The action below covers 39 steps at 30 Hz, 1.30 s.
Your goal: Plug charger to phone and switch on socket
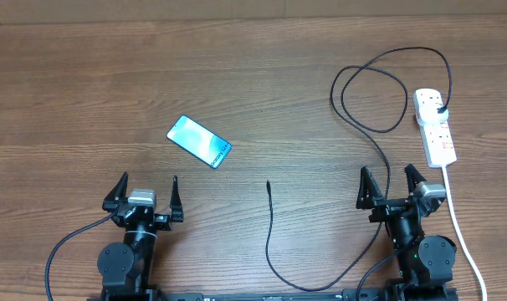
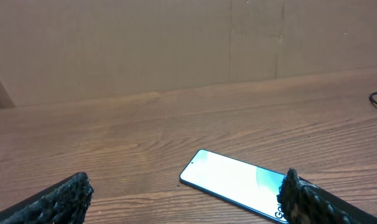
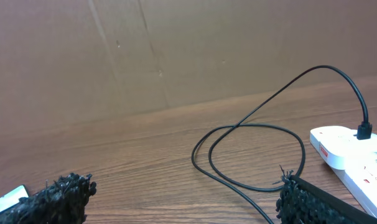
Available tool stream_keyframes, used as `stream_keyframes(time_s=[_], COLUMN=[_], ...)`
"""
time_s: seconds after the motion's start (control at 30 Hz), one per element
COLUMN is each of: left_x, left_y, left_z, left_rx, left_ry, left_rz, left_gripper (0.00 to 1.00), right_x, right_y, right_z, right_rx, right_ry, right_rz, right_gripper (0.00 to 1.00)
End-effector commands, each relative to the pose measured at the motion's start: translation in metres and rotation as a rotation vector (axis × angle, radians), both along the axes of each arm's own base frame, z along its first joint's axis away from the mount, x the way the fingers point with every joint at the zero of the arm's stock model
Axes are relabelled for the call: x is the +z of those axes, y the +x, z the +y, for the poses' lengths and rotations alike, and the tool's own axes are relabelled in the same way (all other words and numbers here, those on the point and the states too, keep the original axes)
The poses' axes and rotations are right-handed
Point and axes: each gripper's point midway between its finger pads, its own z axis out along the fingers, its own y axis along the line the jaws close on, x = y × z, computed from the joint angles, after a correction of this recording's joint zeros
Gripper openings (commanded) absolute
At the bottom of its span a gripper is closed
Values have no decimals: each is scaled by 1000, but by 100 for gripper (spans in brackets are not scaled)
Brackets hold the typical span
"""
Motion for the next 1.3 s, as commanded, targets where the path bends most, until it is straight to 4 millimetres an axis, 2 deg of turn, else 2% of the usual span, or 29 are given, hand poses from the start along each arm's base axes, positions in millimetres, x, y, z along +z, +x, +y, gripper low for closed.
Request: stream_keyframes(time_s=[0.0, 0.37, 0.7, 1.03, 1.27], left_x=[0, 0, 3, 25, 54], left_y=[0, 0, -1, -12, -23], left_z=[1, 1, 1, 6, 7], left_rx=[3, 3, 10, 44, 47], left_ry=[-14, -15, -107, -98, -79], left_rz=[-3, -3, 3, 39, 16], left_gripper=[100, 100, 100, 100, 100], right_x=[-2, -2, -2, -2, -2], right_y=[0, 0, 0, 0, 0], right_z=[0, 0, 0, 0, 0], right_rx=[-3, -3, -3, -3, -3], right_ry=[-5, -5, -5, -5, -5], right_rz=[-2, -2, -2, -2, -2], right_gripper=[100, 100, 100, 100, 100])
